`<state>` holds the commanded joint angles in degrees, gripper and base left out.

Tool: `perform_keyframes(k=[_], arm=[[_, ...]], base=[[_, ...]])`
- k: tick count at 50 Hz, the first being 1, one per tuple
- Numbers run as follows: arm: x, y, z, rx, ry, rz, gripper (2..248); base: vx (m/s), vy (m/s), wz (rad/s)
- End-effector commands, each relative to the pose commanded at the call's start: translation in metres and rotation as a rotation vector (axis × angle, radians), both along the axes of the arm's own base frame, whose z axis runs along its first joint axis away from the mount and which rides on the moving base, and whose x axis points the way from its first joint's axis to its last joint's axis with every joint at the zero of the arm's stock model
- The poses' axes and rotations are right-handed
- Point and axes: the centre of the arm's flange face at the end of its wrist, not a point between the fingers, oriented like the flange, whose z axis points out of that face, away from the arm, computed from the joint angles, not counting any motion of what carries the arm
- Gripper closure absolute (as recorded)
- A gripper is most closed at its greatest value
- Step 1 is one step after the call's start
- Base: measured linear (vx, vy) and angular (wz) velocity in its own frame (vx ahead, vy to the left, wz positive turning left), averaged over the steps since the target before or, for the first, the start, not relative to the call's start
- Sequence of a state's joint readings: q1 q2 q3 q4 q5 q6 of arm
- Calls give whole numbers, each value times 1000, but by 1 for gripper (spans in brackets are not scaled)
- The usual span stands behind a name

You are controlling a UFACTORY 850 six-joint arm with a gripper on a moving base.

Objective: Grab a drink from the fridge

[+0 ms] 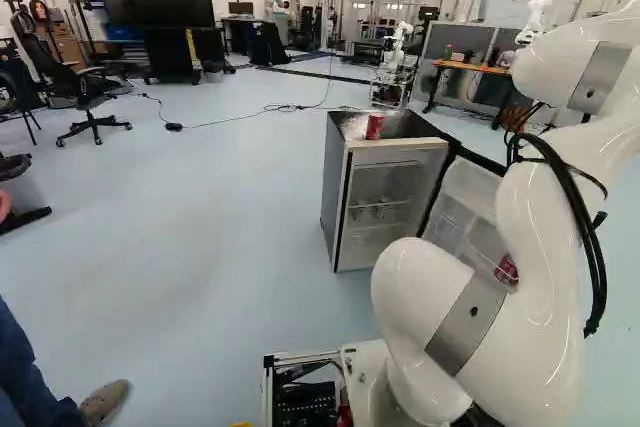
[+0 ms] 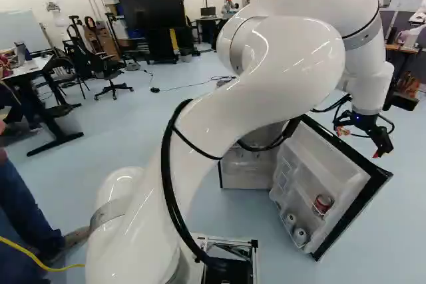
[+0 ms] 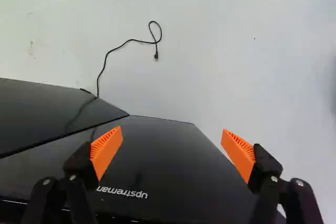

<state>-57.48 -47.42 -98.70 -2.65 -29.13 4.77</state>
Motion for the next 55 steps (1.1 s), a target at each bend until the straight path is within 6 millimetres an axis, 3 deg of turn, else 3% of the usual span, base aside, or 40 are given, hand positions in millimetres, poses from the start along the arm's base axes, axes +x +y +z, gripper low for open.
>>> perform_keyframes(k=[31, 55], arm=[[-25, 14, 0, 52, 34, -20, 3], [-49, 36, 1, 99, 63, -33, 3]], base=[[0, 0, 0], [0, 0, 0]])
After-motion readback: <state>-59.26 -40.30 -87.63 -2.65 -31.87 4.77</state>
